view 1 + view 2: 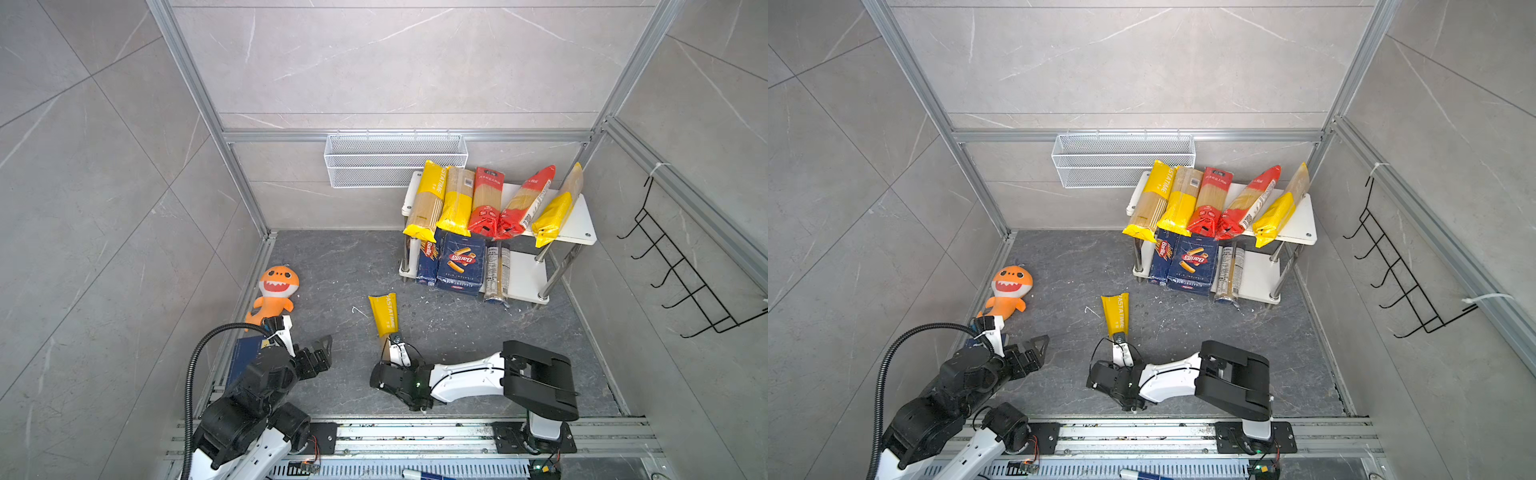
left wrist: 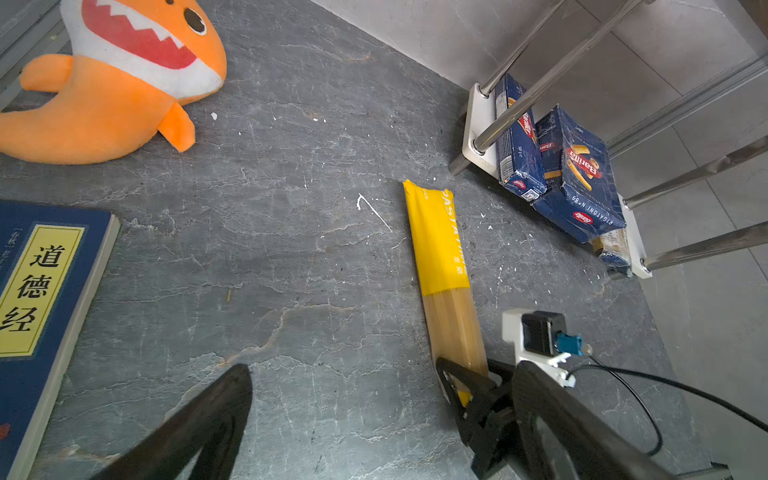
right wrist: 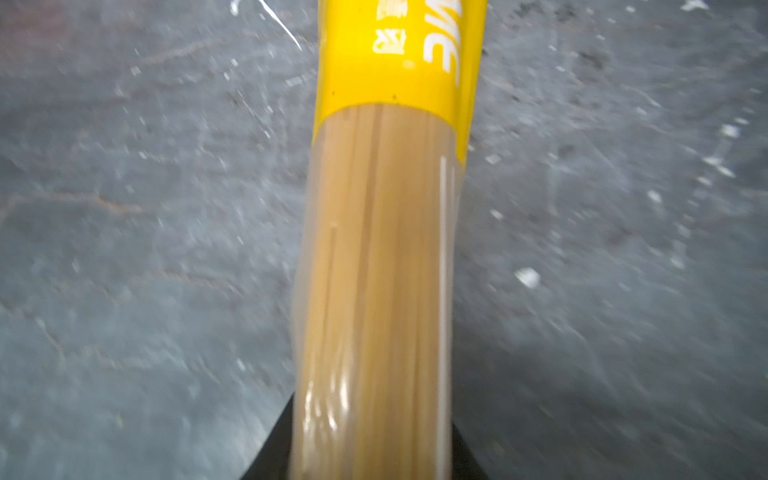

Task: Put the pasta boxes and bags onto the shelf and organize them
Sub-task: 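Lift the yellow bag upright and carry it toward the shelf with the right gripper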

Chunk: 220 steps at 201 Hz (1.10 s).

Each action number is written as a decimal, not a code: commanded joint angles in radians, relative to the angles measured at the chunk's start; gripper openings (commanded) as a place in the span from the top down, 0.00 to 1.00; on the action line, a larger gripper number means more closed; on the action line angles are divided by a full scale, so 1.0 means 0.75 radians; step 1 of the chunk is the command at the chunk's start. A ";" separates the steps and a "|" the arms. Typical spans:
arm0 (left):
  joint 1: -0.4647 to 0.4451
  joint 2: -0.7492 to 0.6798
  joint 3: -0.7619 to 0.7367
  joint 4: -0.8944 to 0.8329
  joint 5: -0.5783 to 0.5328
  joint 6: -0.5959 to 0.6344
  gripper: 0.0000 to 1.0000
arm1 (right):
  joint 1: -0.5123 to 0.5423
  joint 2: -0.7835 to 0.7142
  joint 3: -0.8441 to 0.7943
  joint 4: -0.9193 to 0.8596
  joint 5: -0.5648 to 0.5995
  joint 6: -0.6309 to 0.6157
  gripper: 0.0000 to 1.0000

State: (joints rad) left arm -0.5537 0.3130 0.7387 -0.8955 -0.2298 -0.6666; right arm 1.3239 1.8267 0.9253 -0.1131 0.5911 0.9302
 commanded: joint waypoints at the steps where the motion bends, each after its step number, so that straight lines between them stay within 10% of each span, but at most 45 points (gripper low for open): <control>1: 0.008 -0.008 0.039 0.008 -0.017 -0.004 0.00 | 0.019 -0.129 -0.081 -0.179 0.022 0.033 0.99; 220: 0.009 0.192 0.068 0.194 0.053 0.060 0.00 | 0.105 -1.223 -0.164 -1.235 0.439 0.332 1.00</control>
State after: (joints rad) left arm -0.5537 0.4019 0.7609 -0.8452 -0.2264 -0.6598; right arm 1.3987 0.9310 0.7143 -0.9092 0.7189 1.1095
